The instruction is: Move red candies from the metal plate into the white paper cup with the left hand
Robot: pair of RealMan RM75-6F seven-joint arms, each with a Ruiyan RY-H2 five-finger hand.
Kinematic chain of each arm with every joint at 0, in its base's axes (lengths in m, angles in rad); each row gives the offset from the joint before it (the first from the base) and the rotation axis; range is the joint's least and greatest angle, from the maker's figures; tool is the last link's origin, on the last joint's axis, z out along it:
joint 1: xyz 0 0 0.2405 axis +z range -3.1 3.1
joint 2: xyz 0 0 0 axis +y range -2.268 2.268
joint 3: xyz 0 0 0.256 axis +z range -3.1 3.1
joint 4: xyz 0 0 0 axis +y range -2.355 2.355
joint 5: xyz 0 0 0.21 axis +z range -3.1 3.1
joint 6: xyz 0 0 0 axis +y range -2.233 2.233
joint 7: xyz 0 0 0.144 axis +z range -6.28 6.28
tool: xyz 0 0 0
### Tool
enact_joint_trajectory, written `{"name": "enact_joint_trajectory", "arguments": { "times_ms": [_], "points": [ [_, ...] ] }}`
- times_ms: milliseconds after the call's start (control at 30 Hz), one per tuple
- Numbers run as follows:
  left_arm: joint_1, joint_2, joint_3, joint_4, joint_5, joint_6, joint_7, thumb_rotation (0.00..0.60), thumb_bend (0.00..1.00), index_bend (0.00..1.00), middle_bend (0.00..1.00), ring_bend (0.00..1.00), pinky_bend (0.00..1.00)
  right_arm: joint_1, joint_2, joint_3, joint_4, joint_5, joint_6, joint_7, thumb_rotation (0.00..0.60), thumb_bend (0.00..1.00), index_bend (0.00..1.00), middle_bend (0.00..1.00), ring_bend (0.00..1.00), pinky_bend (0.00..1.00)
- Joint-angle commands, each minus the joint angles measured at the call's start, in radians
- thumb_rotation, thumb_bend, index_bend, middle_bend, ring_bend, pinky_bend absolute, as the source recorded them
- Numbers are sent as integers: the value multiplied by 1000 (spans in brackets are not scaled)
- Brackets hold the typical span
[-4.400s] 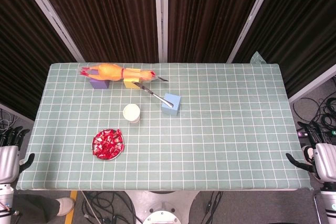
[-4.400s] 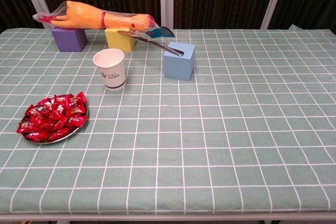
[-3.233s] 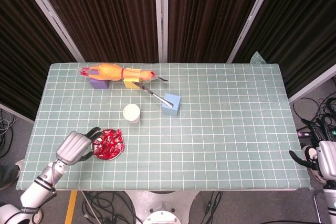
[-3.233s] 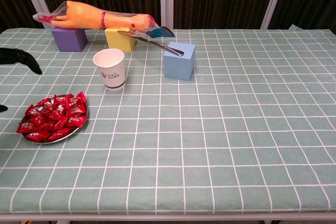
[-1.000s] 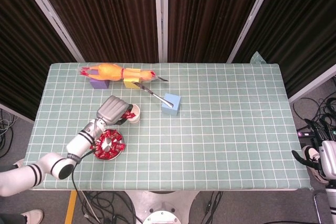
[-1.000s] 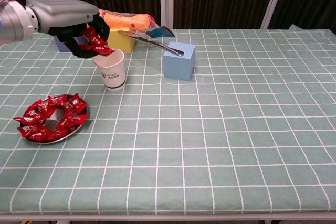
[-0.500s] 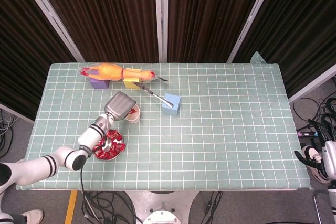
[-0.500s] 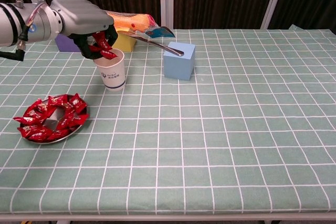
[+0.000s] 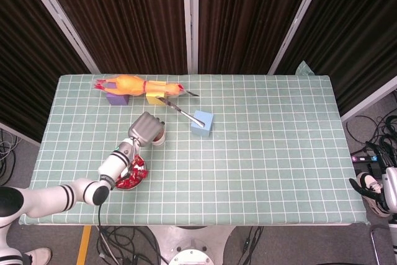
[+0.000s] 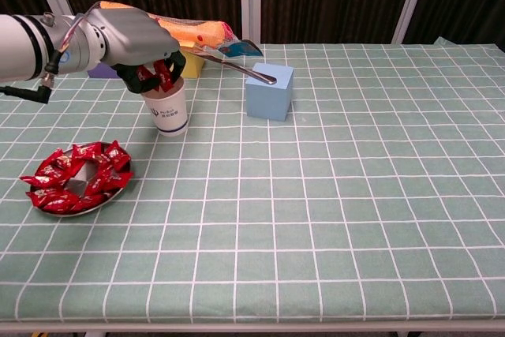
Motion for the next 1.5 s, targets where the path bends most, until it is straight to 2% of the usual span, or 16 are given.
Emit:
{"name": "enact_joint_trajectory", "arguments": {
  "times_ms": [33, 233, 400, 467, 533, 633, 700, 833, 1033, 1500],
  "points": [
    [-4, 10, 9, -26, -14, 20, 7, 600, 547, 408, 474, 915, 1000, 1, -1, 0, 0, -1, -1, 0, 600, 119, 119, 163, 1, 250],
    [16, 55, 16, -119, 4, 83, -19, 600, 546, 313, 371, 902, 1000, 4, -2, 1, 0, -4, -4, 1, 600, 119, 119, 163, 1, 252],
    [106, 133, 32, -253, 140, 219, -135, 600, 522, 293, 347, 900, 1000, 7, 1, 3, -2, -12, -1, 3, 600, 120, 119, 163, 1, 254],
    [164, 166, 61, -291, 225, 291, -198, 600, 472, 293, 347, 900, 1000, 7, 2, 2, -2, -16, 0, 4, 600, 120, 119, 163, 1, 255],
    [224, 197, 95, -315, 292, 348, -269, 600, 368, 293, 346, 900, 1000, 8, 2, 2, -1, -19, 1, 6, 600, 120, 119, 163, 1, 255],
    [298, 224, 146, -320, 352, 402, -335, 600, 255, 294, 349, 900, 1000, 8, 1, 0, 0, -24, 2, 9, 600, 119, 119, 163, 1, 256],
    [334, 232, 172, -318, 368, 419, -352, 600, 220, 294, 351, 900, 1000, 10, 0, -1, 0, -30, 3, 11, 600, 120, 119, 163, 1, 257],
    [390, 223, 212, -313, 370, 419, -354, 600, 206, 294, 351, 900, 1000, 16, -2, -1, -1, -39, 2, 11, 600, 120, 119, 163, 1, 258],
    [412, 168, 228, -261, 366, 373, -306, 600, 207, 295, 351, 901, 1000, 25, 0, -1, -9, -50, 0, 4, 600, 120, 119, 163, 2, 263],
    [401, 110, 196, -214, 247, 256, -176, 600, 227, 306, 347, 900, 1000, 17, 2, -3, -13, -42, 9, -1, 600, 119, 119, 168, 19, 279]
  ]
}}
